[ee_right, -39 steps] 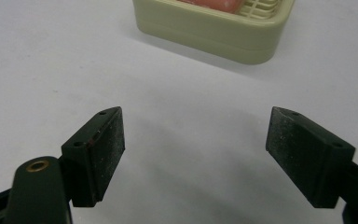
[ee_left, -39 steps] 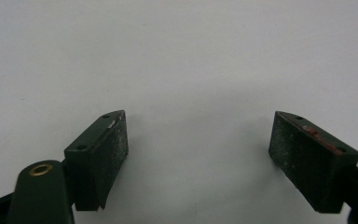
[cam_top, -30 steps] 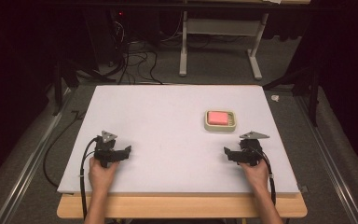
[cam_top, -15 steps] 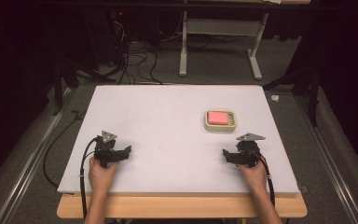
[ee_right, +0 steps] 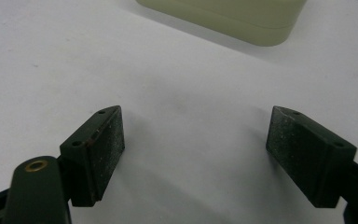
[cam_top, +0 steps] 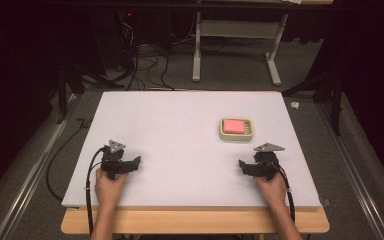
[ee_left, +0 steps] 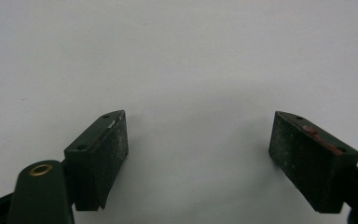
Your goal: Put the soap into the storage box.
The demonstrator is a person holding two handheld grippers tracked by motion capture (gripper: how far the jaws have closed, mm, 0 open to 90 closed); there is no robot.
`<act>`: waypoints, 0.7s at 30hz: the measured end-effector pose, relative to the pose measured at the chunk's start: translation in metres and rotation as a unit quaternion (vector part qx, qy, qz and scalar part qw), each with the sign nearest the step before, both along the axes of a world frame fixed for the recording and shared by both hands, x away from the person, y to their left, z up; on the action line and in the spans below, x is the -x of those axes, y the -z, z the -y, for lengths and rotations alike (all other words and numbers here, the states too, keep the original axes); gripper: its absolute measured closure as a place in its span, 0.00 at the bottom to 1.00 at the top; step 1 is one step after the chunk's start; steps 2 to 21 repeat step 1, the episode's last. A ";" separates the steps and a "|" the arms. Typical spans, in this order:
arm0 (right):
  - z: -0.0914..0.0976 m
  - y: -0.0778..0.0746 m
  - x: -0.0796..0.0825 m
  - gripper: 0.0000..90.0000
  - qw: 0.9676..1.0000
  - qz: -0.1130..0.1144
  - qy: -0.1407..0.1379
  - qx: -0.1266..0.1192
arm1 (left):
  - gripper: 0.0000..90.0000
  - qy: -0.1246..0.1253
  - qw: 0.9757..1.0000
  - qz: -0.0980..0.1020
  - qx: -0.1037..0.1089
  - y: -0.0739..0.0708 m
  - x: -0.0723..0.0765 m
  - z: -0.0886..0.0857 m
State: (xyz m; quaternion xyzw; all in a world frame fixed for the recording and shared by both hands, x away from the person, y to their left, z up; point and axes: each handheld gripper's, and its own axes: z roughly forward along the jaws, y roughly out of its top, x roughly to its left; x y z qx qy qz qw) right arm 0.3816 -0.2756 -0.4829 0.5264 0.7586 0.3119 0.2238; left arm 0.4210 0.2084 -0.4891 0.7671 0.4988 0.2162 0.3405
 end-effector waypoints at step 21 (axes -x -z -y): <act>0.000 0.000 0.000 0.22 1.000 0.000 0.000 0.000 | 0.22 0.000 1.000 0.000 0.000 0.000 0.000 0.000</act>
